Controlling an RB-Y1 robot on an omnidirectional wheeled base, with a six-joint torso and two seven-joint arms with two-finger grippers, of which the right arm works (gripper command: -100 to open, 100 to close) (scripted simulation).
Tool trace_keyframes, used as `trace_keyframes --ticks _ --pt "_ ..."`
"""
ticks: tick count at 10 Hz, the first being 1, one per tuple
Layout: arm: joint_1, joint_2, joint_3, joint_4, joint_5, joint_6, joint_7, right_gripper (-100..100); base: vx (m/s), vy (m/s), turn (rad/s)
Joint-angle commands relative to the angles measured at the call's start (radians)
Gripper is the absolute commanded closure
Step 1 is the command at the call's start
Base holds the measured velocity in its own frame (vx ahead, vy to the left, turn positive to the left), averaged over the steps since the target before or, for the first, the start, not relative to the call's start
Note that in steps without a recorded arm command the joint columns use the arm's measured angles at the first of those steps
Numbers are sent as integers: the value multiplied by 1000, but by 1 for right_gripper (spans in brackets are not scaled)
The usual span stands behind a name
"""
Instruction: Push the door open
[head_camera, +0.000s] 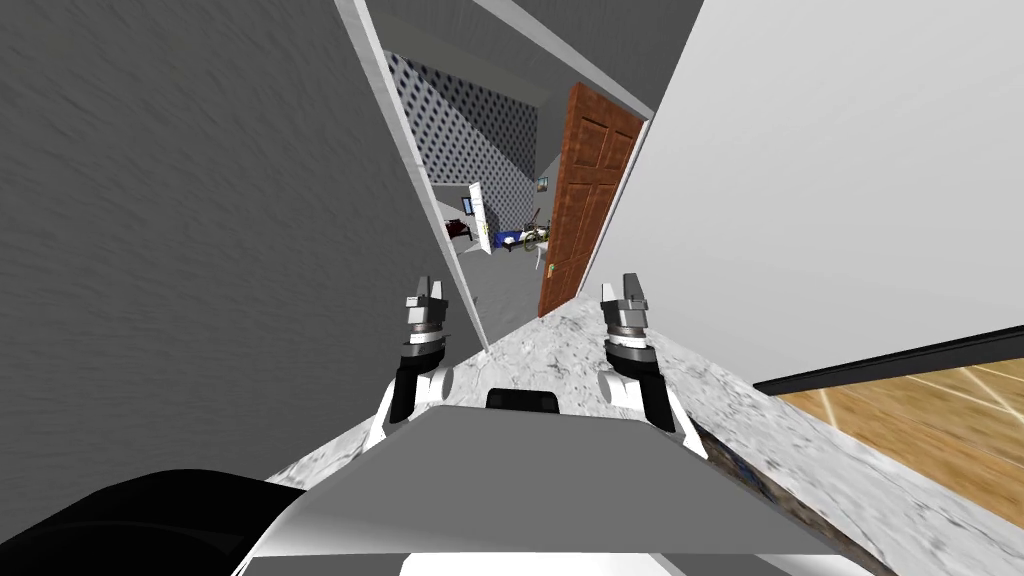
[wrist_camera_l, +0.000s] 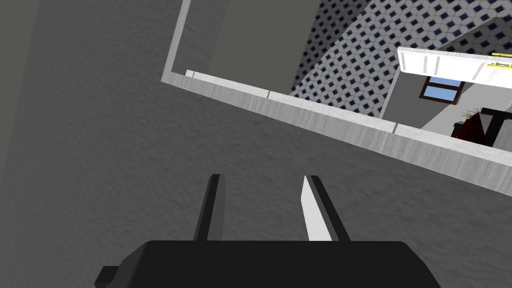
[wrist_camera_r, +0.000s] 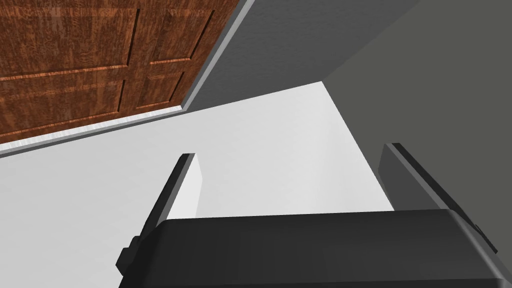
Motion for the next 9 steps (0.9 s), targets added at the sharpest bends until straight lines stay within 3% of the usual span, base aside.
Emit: trace_keyframes --ticks 1,9 --pt "-6 -4 6 28 -1 -8 0 -100 104 -58 43" --pt "-68 -21 31 200 -11 -42 -4 -100 99 -77 47"
